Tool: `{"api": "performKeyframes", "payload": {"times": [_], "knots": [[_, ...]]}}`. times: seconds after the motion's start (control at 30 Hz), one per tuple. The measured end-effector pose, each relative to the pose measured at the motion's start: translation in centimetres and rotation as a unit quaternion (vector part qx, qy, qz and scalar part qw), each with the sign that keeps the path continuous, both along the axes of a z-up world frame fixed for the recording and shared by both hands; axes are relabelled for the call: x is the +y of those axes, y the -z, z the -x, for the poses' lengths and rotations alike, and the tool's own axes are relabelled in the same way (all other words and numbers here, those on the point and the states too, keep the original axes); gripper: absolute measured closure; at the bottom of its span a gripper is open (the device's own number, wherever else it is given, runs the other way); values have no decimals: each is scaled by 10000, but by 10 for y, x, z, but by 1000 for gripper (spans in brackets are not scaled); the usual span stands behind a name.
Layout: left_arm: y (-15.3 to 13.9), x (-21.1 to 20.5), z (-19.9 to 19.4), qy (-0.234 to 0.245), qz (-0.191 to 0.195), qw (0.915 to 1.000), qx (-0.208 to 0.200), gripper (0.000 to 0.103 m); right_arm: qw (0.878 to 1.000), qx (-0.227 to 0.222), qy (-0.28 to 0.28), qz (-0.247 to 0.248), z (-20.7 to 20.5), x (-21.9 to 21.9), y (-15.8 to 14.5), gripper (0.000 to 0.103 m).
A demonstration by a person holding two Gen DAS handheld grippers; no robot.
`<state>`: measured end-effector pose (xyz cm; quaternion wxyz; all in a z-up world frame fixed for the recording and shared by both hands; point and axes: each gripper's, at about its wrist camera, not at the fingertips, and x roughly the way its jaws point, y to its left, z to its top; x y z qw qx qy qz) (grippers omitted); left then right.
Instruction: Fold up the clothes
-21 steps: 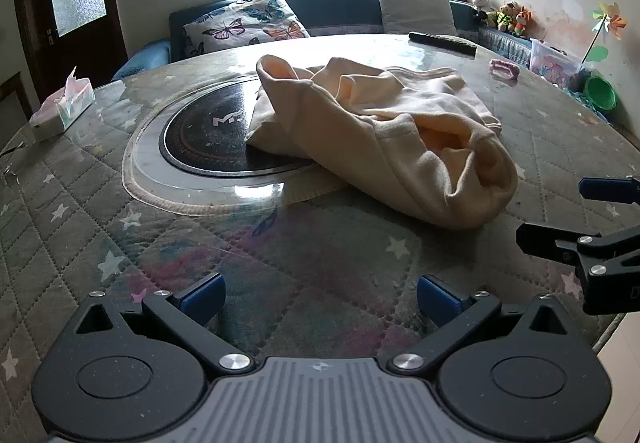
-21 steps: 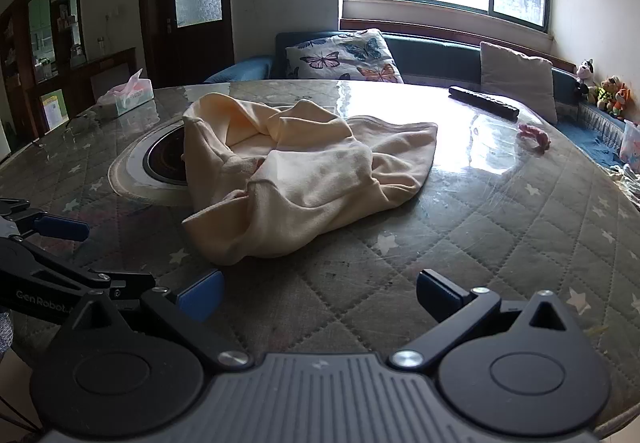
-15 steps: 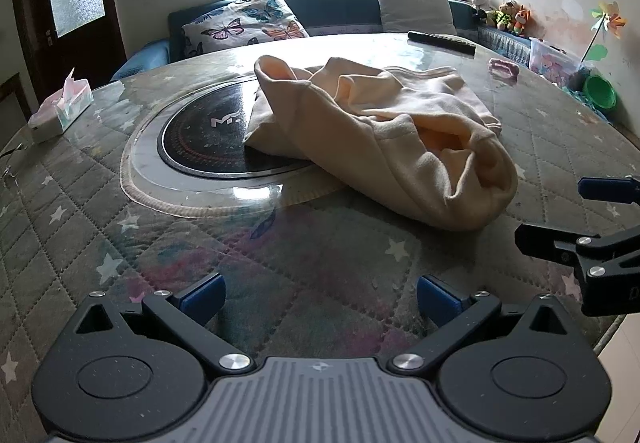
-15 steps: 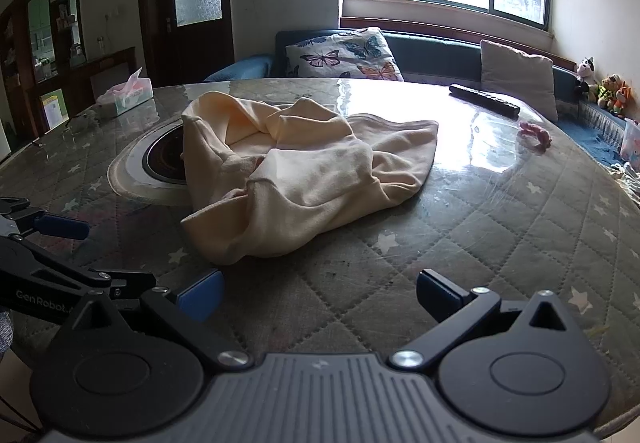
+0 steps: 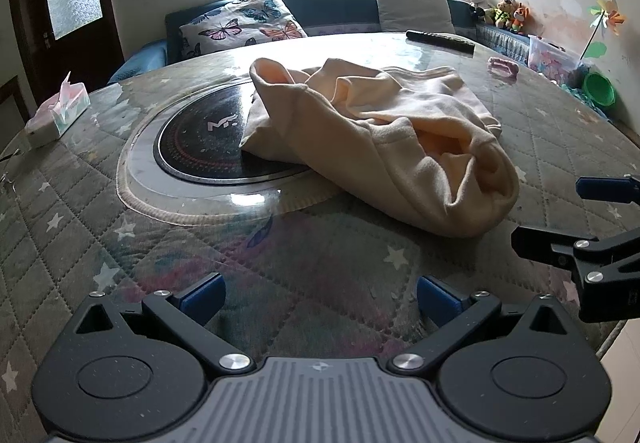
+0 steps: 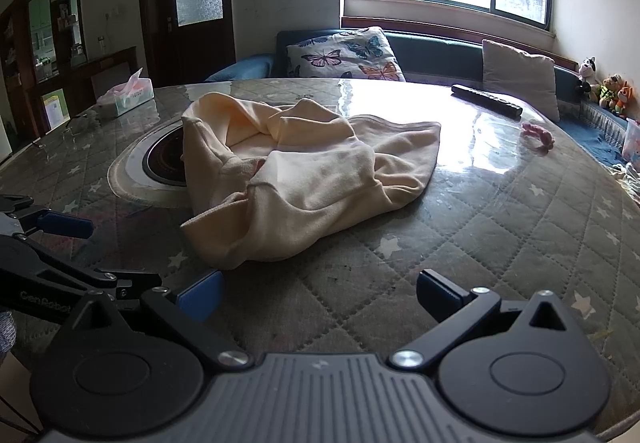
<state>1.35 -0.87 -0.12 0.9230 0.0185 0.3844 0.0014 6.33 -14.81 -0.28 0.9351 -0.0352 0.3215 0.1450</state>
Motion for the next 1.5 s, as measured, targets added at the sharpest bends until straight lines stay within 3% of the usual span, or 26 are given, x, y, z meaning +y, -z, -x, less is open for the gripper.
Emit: {"api": "performKeyframes", "payload": {"times": [0.6, 0.67, 1.07, 1.33, 1.43, 1.5], "knots": [[0, 3, -10, 14, -23, 10000, 41, 0, 10000, 19, -73, -22, -9, 3, -3, 0], [-2, 4, -12, 293, -26, 9996, 26, 0, 10000, 17, -82, -20, -10, 3, -4, 0], [-23, 17, -29, 206, -56, 9995, -212, 0, 9993, -127, -338, -98, -26, 5, -27, 0], [-42, 36, -57, -73, -104, 9988, -478, 0, 9990, -254, -364, -11, -67, 8, -43, 0], [-50, 45, -70, -186, -101, 9980, -588, 2, 9993, -157, -351, -19, -92, 11, -44, 6], [-55, 51, -78, -223, -109, 9977, -633, 8, 9991, -81, -411, -34, -109, 16, -44, 12]]}}
